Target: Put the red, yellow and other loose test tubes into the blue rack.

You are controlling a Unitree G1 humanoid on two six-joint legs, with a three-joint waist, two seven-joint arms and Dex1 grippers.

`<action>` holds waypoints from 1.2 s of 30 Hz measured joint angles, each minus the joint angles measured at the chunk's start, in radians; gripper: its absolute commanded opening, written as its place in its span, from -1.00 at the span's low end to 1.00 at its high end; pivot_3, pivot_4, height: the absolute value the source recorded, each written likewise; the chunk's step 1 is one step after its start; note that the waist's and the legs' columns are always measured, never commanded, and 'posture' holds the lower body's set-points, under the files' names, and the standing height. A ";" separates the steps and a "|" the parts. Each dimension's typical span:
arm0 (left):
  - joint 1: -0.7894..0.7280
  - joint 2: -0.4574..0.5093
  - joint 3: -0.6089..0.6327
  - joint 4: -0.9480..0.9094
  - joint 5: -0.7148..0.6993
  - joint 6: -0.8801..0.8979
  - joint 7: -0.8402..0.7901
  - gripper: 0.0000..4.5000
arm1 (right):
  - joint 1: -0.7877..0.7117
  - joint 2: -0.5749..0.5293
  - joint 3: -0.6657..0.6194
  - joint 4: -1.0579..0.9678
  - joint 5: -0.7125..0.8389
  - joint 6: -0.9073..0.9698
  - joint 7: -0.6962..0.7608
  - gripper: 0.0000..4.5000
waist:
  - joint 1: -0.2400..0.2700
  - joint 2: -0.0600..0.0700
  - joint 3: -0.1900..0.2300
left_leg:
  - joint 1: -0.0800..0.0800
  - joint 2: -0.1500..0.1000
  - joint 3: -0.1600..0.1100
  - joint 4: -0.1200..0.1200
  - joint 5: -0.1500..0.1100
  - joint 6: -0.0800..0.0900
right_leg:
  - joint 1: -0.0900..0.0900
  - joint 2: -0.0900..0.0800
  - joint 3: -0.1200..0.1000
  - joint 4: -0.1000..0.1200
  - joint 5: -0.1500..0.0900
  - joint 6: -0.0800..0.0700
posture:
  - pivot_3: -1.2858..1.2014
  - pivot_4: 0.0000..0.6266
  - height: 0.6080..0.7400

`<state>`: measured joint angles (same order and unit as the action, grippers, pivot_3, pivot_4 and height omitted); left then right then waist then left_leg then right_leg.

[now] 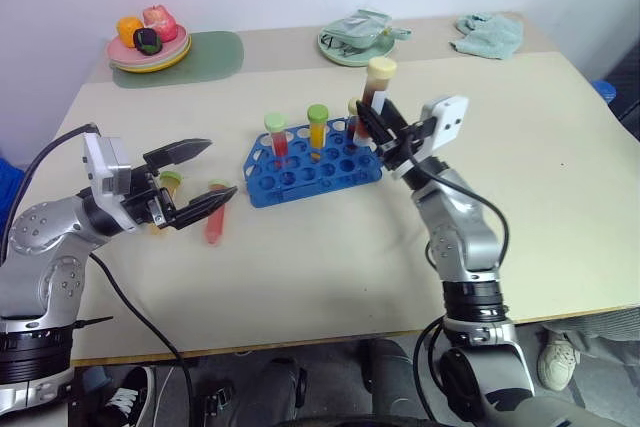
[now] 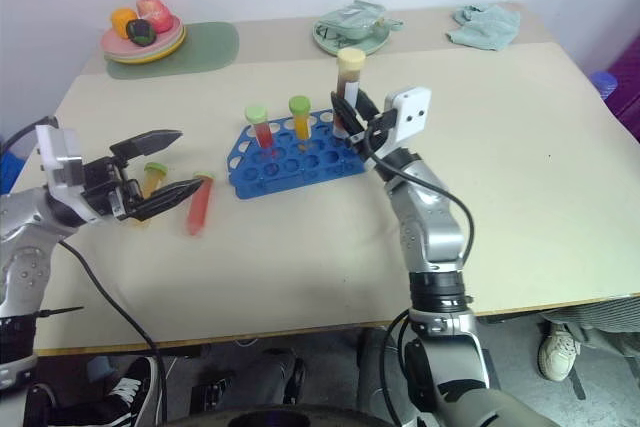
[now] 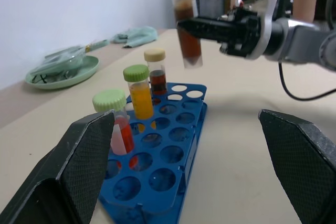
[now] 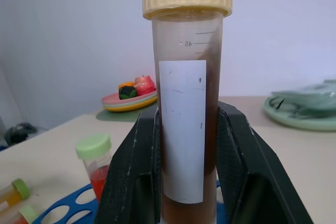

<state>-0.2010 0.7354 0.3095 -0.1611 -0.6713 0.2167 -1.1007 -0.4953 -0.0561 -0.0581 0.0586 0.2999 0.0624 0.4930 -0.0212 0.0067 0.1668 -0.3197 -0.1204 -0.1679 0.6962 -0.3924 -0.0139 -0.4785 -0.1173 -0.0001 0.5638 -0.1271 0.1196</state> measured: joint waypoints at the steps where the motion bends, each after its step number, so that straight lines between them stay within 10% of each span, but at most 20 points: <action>1: 0.000 0.004 0.002 0.000 0.000 0.001 -0.001 1.00 | 0.007 0.001 0.005 0.025 -0.006 -0.035 0.005 -0.66 | 0.000 0.000 0.000 | 0.000 0.000 0.000 0.000 0.000 0.000 | 0.000 0.000 0.000 0.000 0.000 0.000 | 0.03 -0.52 1.00; 36: 0.013 0.020 0.028 -0.059 -0.014 0.078 0.036 1.00 | -0.020 0.015 0.034 0.355 -0.094 -0.343 -0.016 -0.66 | -0.024 0.001 -0.001 | 0.001 0.002 0.000 -0.001 0.000 0.000 | 0.000 0.001 0.000 0.000 0.000 0.000 | 0.03 -0.52 1.00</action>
<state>-0.1880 0.7553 0.3378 -0.2202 -0.6852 0.2948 -1.0650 -0.5150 -0.0409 -0.0242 0.4137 0.2063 -0.2809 0.4769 -0.0455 0.0076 0.1662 -0.3188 -0.1185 -0.1681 0.6955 -0.3925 -0.0142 -0.4781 -0.1166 -0.0001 0.5640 -0.1272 0.1194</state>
